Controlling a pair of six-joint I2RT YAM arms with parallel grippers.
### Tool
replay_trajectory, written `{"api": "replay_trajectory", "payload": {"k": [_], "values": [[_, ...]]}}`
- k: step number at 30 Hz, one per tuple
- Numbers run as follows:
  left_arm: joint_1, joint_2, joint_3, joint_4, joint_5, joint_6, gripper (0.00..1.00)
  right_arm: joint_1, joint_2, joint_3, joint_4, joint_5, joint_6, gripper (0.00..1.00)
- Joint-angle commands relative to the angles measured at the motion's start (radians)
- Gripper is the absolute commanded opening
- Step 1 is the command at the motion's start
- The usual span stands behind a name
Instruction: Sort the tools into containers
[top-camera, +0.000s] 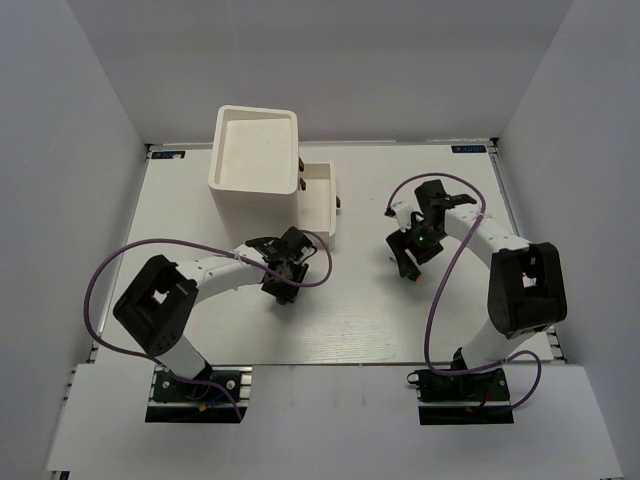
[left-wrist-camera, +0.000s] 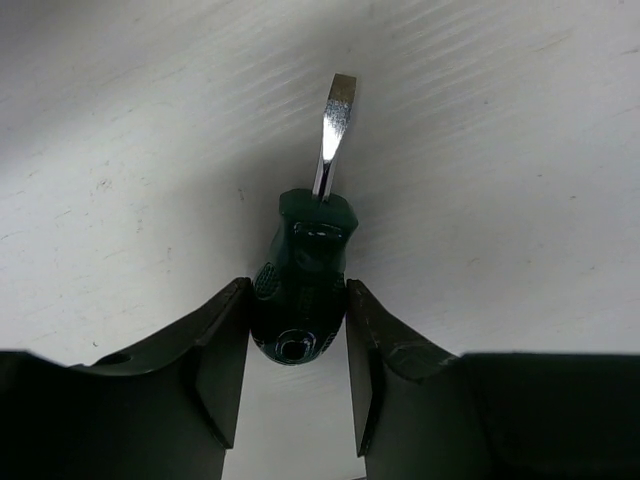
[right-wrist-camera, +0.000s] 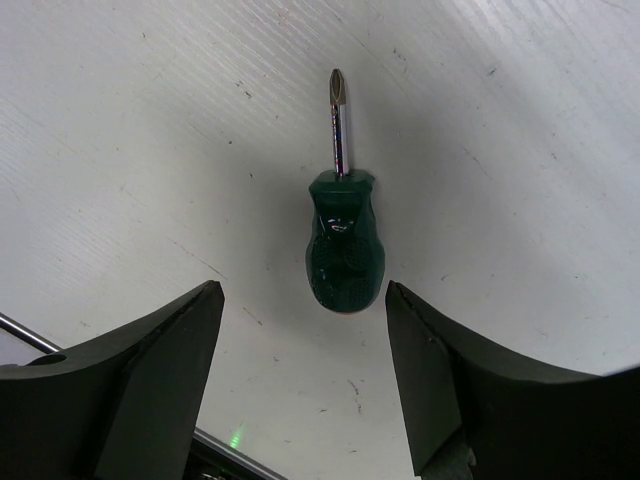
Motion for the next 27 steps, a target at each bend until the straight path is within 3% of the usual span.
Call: {"api": "replay_trajectory", "payload": {"k": [1, 3, 5, 6, 7, 12, 20, 27], "values": [[-0.031, 0.008, 0.086, -0.011, -0.008, 0.006, 0.15, -0.008, -0.046, 0.026, -0.002, -0.02, 0.012, 0.72], [-0.05, -0.016, 0.146, -0.041, 0.006, 0.032, 0.08, -0.013, -0.052, 0.028, -0.005, -0.025, 0.009, 0.69], [-0.08, -0.027, 0.252, -0.076, 0.033, 0.073, 0.01, -0.013, -0.055, 0.032, -0.012, -0.034, 0.009, 0.47], [-0.08, -0.027, 0.292, -0.088, 0.044, 0.087, 0.0, -0.013, -0.052, 0.032, -0.013, -0.042, 0.009, 0.34], [-0.094, -0.016, 0.378, -0.126, 0.044, 0.087, 0.0, -0.017, -0.05, 0.034, -0.013, -0.043, 0.01, 0.02], [-0.094, 0.097, 0.646, -0.211, -0.032, 0.124, 0.0, -0.025, -0.052, 0.041, -0.007, -0.037, 0.029, 0.0], [-0.094, 0.434, 1.061, -0.369, -0.405, 0.069, 0.0, -0.04, -0.063, 0.048, -0.002, -0.026, 0.047, 0.0], [-0.064, 0.551, 1.195, -0.415, -0.52, 0.087, 0.0, -0.062, -0.07, 0.038, 0.008, -0.023, 0.059, 0.0]]}}
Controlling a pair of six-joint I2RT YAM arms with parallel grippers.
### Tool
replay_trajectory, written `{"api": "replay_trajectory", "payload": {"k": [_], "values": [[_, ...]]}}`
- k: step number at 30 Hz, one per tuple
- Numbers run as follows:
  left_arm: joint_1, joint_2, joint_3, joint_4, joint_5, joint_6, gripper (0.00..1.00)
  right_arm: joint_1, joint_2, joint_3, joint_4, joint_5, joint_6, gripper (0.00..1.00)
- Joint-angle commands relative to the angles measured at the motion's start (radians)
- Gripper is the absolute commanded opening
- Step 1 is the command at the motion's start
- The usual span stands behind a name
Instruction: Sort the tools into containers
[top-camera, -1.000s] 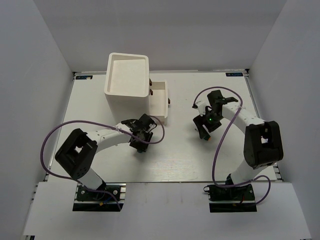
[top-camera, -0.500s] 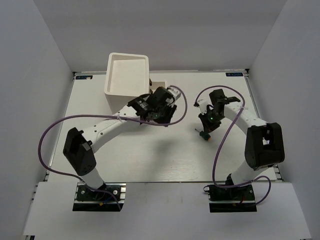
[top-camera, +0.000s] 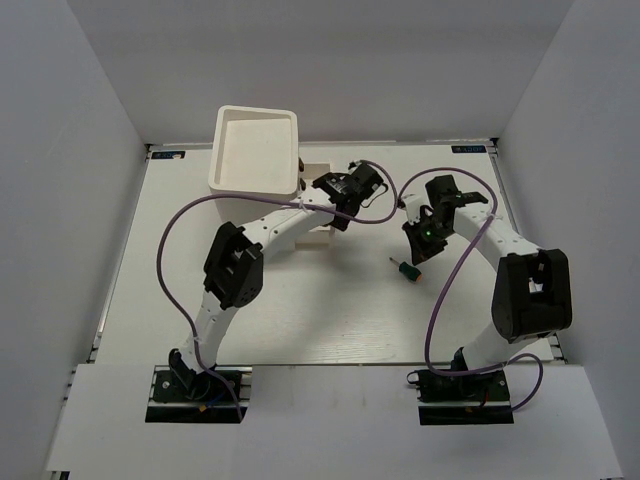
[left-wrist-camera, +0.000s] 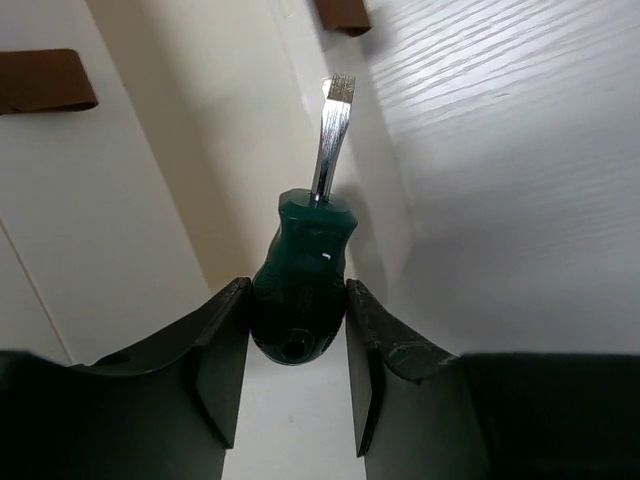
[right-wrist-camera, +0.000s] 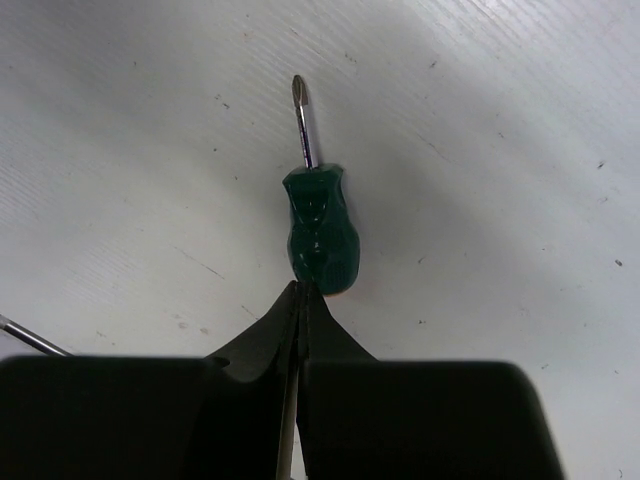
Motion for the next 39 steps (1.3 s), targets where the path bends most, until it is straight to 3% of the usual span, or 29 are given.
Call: {"api": "replay_trajectory", "payload": {"k": [1, 10, 14, 15, 16, 19, 21, 25, 28, 30, 31, 32, 34, 36, 37, 38, 39], "values": [[0.019, -0.045, 0.067, -0.048, -0.117, 0.007, 0.0, -0.016, -0.032, 0.023, 0.009, -0.007, 0.017, 0.0], [0.048, -0.027, 0.066, -0.027, -0.096, 0.019, 0.02, -0.024, -0.032, 0.009, 0.007, -0.026, 0.024, 0.0], [0.068, -0.009, 0.057, -0.017, -0.087, 0.019, 0.25, -0.024, -0.029, 0.017, 0.001, -0.03, 0.021, 0.01], [0.068, -0.009, 0.048, -0.017, -0.087, 0.019, 0.36, -0.024, -0.02, 0.017, 0.0, -0.033, 0.02, 0.07], [0.068, -0.009, 0.047, -0.008, -0.077, 0.019, 0.4, -0.022, -0.02, 0.02, -0.007, -0.036, 0.02, 0.21], [0.086, 0.004, 0.101, -0.022, -0.068, 0.019, 0.56, -0.024, -0.011, 0.026, -0.023, -0.055, 0.006, 0.49], [0.086, 0.014, 0.151, -0.031, -0.059, 0.019, 0.62, -0.022, -0.011, 0.026, -0.033, -0.079, -0.017, 0.57], [0.086, -0.008, 0.163, -0.031, -0.018, 0.029, 0.64, -0.021, -0.007, 0.021, -0.036, -0.092, -0.069, 0.7], [0.086, -0.038, 0.163, -0.01, 0.033, 0.029, 0.61, -0.016, 0.002, 0.01, -0.027, -0.073, -0.095, 0.71], [0.06, -0.093, 0.163, 0.019, 0.102, 0.062, 0.43, -0.007, 0.017, 0.007, -0.011, -0.059, -0.097, 0.71], [0.06, -0.119, 0.14, 0.033, 0.129, 0.062, 0.2, -0.003, 0.025, 0.007, -0.008, -0.049, -0.097, 0.71], [0.06, -0.148, 0.12, 0.042, 0.153, 0.062, 0.12, -0.001, 0.045, 0.012, -0.001, -0.032, -0.098, 0.7], [0.06, -0.263, 0.031, 0.087, 0.203, 0.062, 0.07, 0.017, 0.06, 0.015, 0.012, 0.002, -0.1, 0.68], [0.051, -0.349, -0.061, 0.108, 0.203, 0.05, 0.14, 0.03, 0.083, 0.009, 0.016, 0.036, -0.106, 0.68], [0.051, -0.427, -0.081, 0.108, 0.203, 0.036, 0.24, 0.042, 0.089, 0.0, 0.025, 0.048, -0.106, 0.68], [0.051, -0.464, -0.115, 0.108, 0.171, 0.024, 0.42, 0.048, 0.097, -0.003, 0.03, 0.062, -0.108, 0.68], [0.051, -0.496, -0.127, 0.108, 0.171, 0.024, 0.48, 0.05, 0.1, -0.008, 0.035, 0.065, -0.108, 0.67]]}}
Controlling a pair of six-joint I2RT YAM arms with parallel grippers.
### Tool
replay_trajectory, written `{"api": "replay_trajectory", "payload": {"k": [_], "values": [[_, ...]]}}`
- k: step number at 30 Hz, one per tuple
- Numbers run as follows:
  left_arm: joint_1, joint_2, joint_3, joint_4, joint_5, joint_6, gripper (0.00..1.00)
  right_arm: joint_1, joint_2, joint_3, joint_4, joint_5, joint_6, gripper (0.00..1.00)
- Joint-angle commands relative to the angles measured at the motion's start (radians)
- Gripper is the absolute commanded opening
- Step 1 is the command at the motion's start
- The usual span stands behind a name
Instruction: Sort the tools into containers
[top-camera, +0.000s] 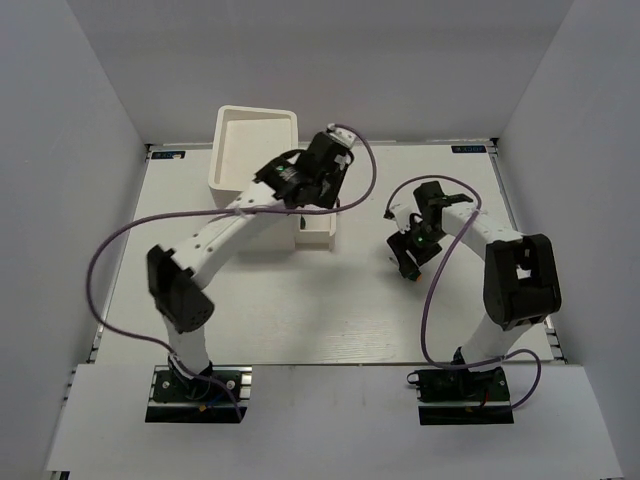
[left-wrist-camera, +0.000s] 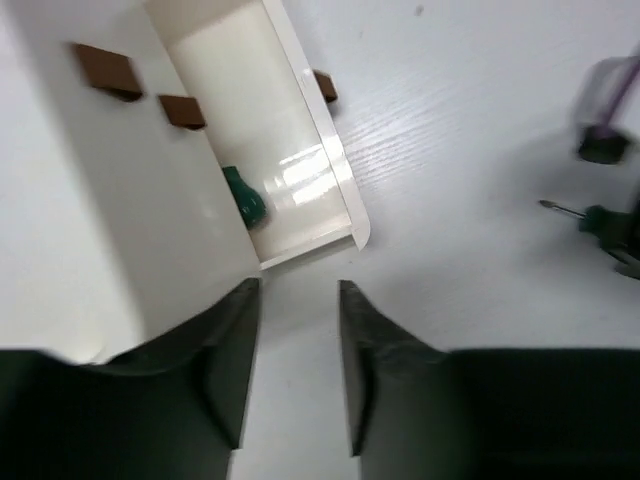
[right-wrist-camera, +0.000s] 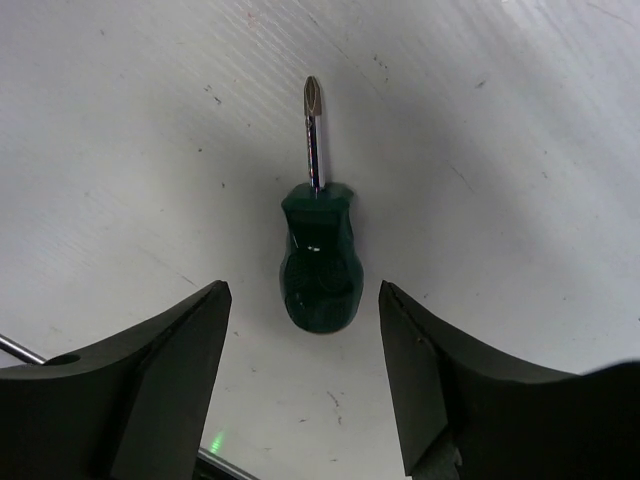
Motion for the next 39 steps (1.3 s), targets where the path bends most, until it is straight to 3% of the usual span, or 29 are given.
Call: {"api": "replay_trajectory", "payload": {"k": [1, 3, 6, 9, 10, 12, 17, 20, 24, 29, 36, 39], "values": [[0.007, -0.222, -0.039, 0.038, -0.007, -0.041, 0.52, 0.031, 0.01, -0.019, 0.039, 0.056, -0.023, 0.67], [0.018, -0.311, -0.086, 0.038, -0.029, -0.051, 0.64, 0.039, 0.016, -0.032, 0.061, 0.086, -0.02, 0.65], [0.018, -0.409, -0.152, 0.029, -0.102, -0.084, 0.69, 0.077, 0.037, -0.069, 0.112, 0.178, -0.001, 0.58], [0.018, -0.474, -0.229, 0.015, -0.182, -0.135, 0.69, 0.094, 0.059, -0.072, 0.125, 0.217, 0.02, 0.37], [0.018, -0.513, -0.247, 0.015, -0.202, -0.153, 0.69, 0.094, 0.059, -0.074, 0.122, 0.215, 0.028, 0.19], [0.028, -0.55, -0.295, -0.011, -0.249, -0.207, 0.69, 0.096, 0.053, -0.057, 0.108, 0.194, 0.031, 0.0], [0.06, -0.63, -0.405, -0.059, -0.323, -0.31, 0.73, 0.084, 0.003, 0.087, 0.06, 0.022, -0.004, 0.0], [0.075, -0.652, -0.471, -0.103, -0.323, -0.399, 0.76, 0.088, 0.049, 0.268, 0.028, -0.152, 0.002, 0.0], [0.129, -0.71, -0.563, -0.105, -0.288, -0.491, 0.77, 0.103, 0.205, 0.556, 0.022, -0.262, 0.118, 0.0], [0.172, -0.816, -0.639, -0.105, -0.288, -0.584, 0.78, 0.145, 0.393, 0.889, 0.023, -0.37, 0.389, 0.0], [0.213, -0.853, -0.637, -0.186, -0.277, -0.626, 0.82, 0.223, 0.514, 0.917, 0.206, -0.383, 0.631, 0.0], [0.222, -0.863, -0.648, -0.195, -0.256, -0.647, 0.82, 0.229, 0.546, 0.952, 0.233, -0.371, 0.655, 0.14]]}}
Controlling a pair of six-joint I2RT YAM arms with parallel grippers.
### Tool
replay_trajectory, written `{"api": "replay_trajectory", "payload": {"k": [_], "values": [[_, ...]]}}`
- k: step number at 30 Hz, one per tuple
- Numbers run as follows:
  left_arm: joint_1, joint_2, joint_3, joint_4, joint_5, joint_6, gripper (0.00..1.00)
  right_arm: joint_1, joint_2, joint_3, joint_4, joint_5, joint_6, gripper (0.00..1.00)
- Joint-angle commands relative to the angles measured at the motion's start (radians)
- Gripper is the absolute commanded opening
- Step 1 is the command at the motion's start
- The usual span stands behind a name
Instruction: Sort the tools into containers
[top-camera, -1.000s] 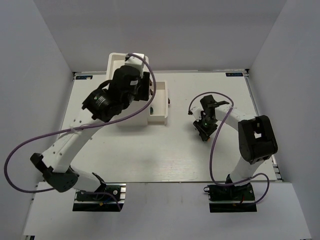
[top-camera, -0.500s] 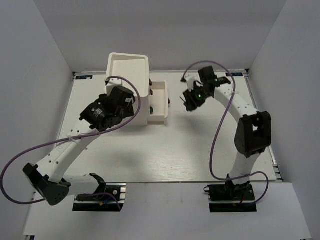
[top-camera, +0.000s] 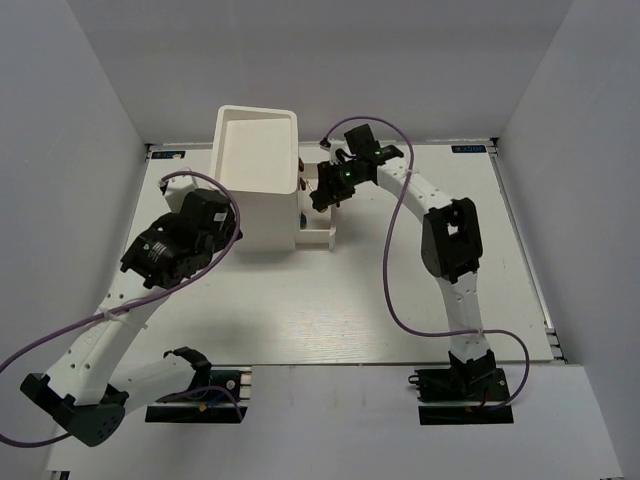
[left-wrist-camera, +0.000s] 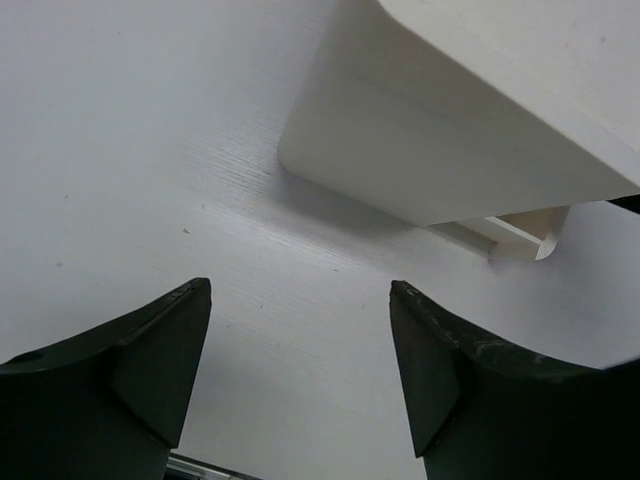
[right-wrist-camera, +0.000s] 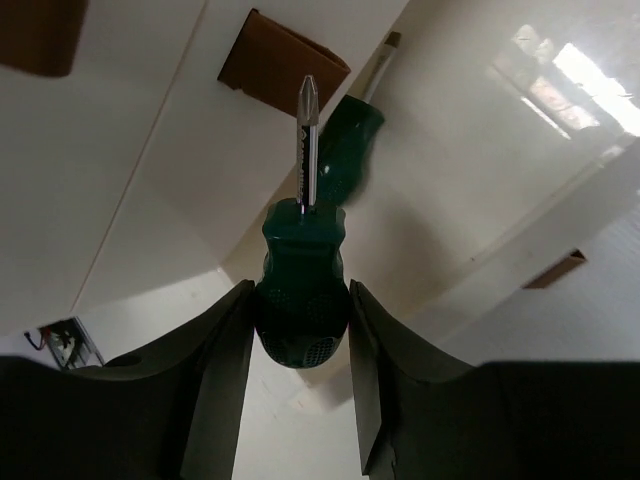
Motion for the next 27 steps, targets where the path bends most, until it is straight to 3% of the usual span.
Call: {"api": "replay_trajectory", "payload": {"k": [1, 4, 8, 13, 14, 16, 17, 18, 21, 24, 27], "values": [[0.014, -0.01, -0.015, -0.028, 0.032, -0.05, 0.82, 0.004, 0.018, 0.076, 0.084, -0.025, 0.106, 0.28], [0.024, -0.01, -0.035, -0.008, 0.058, -0.061, 0.83, 0.006, 0.011, 0.064, 0.095, -0.048, 0.109, 0.47], [0.043, 0.011, -0.074, 0.044, 0.084, -0.091, 0.83, -0.017, -0.043, -0.035, 0.13, -0.056, 0.104, 0.64], [0.089, 0.011, -0.158, 0.123, 0.104, -0.125, 0.86, -0.033, -0.144, -0.118, 0.161, -0.065, 0.077, 0.64], [0.1, 0.011, -0.158, 0.137, 0.115, -0.125, 0.84, -0.04, -0.165, -0.127, 0.161, -0.061, 0.077, 0.61], [0.142, 0.011, -0.172, 0.171, 0.127, -0.125, 0.74, -0.065, -0.178, -0.144, 0.164, -0.027, 0.074, 0.3], [0.155, 0.011, -0.172, 0.182, 0.136, -0.125, 0.54, -0.068, -0.194, -0.161, 0.164, 0.011, 0.061, 0.1], [0.172, 0.011, -0.172, 0.191, 0.136, -0.125, 0.41, -0.074, -0.211, -0.172, 0.173, 0.034, 0.058, 0.0], [0.252, 0.037, -0.102, 0.216, 0.136, -0.093, 0.08, -0.117, -0.228, -0.215, 0.179, 0.114, 0.003, 0.0], [0.297, 0.094, 0.029, 0.228, 0.126, -0.026, 0.09, -0.167, -0.212, -0.215, 0.152, 0.125, -0.071, 0.0], [0.358, 0.18, 0.203, 0.237, 0.1, 0.077, 0.29, -0.184, -0.193, -0.215, 0.124, 0.125, -0.164, 0.0]]}}
